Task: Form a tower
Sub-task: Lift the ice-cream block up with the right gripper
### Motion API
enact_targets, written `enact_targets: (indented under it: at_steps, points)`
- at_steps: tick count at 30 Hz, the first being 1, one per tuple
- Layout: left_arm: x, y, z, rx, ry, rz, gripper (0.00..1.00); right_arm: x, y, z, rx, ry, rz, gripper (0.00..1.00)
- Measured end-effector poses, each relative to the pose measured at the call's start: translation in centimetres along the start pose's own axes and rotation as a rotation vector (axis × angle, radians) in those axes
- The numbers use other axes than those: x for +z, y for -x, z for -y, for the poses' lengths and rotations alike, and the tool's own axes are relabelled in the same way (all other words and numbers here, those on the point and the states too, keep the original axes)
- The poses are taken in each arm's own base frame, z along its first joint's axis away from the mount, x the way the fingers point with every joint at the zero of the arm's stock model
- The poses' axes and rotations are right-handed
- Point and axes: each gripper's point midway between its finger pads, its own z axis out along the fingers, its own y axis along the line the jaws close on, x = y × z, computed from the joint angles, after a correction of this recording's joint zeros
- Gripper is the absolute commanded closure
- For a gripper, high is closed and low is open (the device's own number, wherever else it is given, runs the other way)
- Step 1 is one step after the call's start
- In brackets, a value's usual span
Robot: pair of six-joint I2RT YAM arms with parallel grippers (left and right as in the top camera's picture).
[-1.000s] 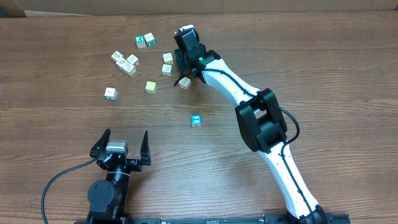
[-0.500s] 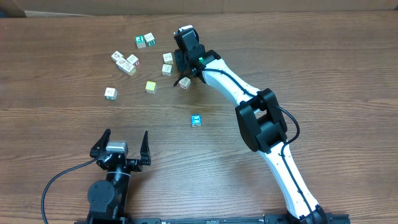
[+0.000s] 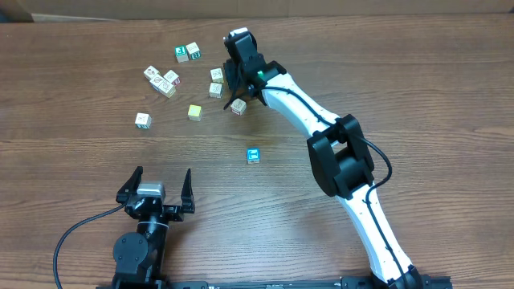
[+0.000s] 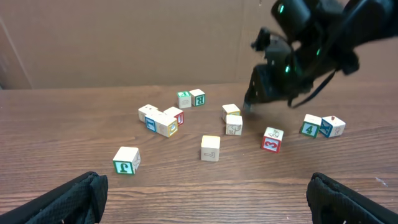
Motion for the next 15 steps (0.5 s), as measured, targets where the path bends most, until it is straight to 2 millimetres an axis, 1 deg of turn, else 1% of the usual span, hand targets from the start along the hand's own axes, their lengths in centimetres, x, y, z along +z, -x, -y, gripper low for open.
enact_targets:
  at_steps: [3, 6, 9, 12, 15]
  points:
    - [0.0, 0.0, 0.0, 0.000, 0.000, 0.000, 0.00, -2.1, 1.9, 0.0, 0.004, -0.001, 0.024, 0.75]
    - [0.0, 0.0, 0.0, 0.000, 0.000, 0.000, 0.00, -5.1, 4.0, 0.1, 0.007, -0.002, 0.050, 0.74]
    - [0.0, 0.0, 0.0, 0.000, 0.000, 0.000, 0.00, -8.4, 5.5, 0.3, 0.007, -0.006, 0.052, 0.74]
    - [0.0, 0.0, 0.0, 0.000, 0.000, 0.000, 0.00, -11.6, 6.2, 0.7, 0.005, -0.015, 0.034, 0.74]
    - [0.0, 0.0, 0.0, 0.000, 0.000, 0.000, 0.00, -14.5, 6.1, 1.1, 0.005, -0.023, -0.002, 0.74]
